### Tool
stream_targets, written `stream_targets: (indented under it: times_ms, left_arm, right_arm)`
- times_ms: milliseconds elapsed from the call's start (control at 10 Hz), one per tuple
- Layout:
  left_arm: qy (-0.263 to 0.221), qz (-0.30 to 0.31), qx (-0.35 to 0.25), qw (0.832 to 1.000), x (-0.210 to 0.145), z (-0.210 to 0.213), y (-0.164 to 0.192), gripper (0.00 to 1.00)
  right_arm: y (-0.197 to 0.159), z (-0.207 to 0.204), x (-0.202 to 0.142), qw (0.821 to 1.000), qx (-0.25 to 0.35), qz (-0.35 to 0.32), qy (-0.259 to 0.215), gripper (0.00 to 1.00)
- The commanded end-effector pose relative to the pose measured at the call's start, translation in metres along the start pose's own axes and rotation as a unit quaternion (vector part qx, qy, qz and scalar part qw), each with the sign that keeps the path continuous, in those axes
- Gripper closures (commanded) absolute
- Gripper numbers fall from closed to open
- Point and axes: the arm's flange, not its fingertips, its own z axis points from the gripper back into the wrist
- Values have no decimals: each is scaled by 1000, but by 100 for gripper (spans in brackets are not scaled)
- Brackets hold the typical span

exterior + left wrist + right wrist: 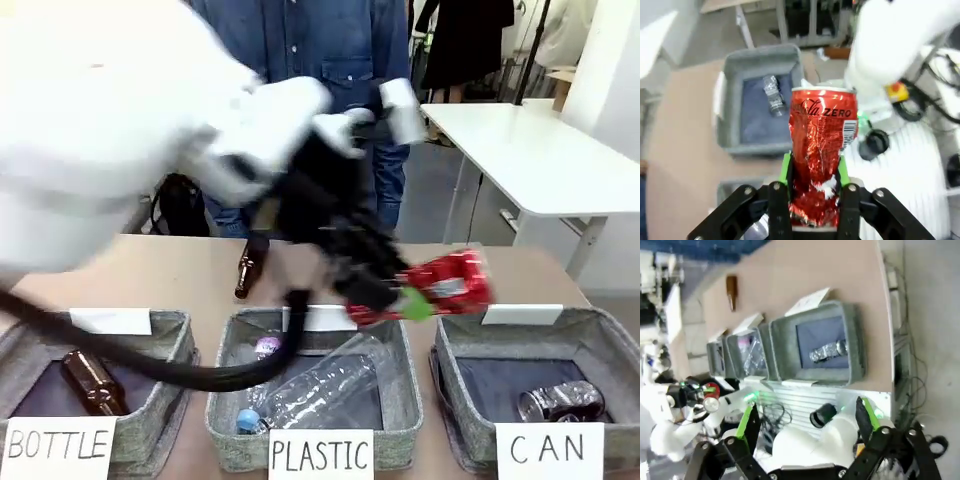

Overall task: Sort the can waste into the basket.
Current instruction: Pick up the can waste from the table and place it in the right Fabric basket.

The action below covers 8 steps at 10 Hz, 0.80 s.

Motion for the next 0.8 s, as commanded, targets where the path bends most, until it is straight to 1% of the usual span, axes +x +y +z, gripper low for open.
stream_targets:
  times_ms: [0, 100, 200, 300, 400, 600, 700]
  left_arm:
    - [47, -19, 9, 999, 50, -48, 72, 61]
    - [58, 6, 6, 998, 68, -76, 106, 61]
    - [63, 42, -23, 997, 80, -110, 126, 61]
    - [60, 74, -14, 995, 82, -139, 140, 61]
    - [43, 1, 8, 999, 40, -77, 101, 61]
    - [43, 1, 8, 999, 40, -77, 101, 61]
    - [53, 28, -1, 998, 43, -116, 128, 61]
  right_arm:
    - [-10, -29, -5, 998, 48, 11, -36, 0]
    - [0, 0, 0, 1000, 0, 0, 0, 0]
    - [0, 0, 0, 1000, 0, 0, 0, 0]
    - [0, 0, 0, 1000, 0, 0, 0, 0]
    - [0, 0, 0, 1000, 0, 0, 0, 0]
    - [0, 0, 0, 1000, 0, 0, 0, 0]
    - [0, 0, 0, 1000, 0, 0, 0, 0]
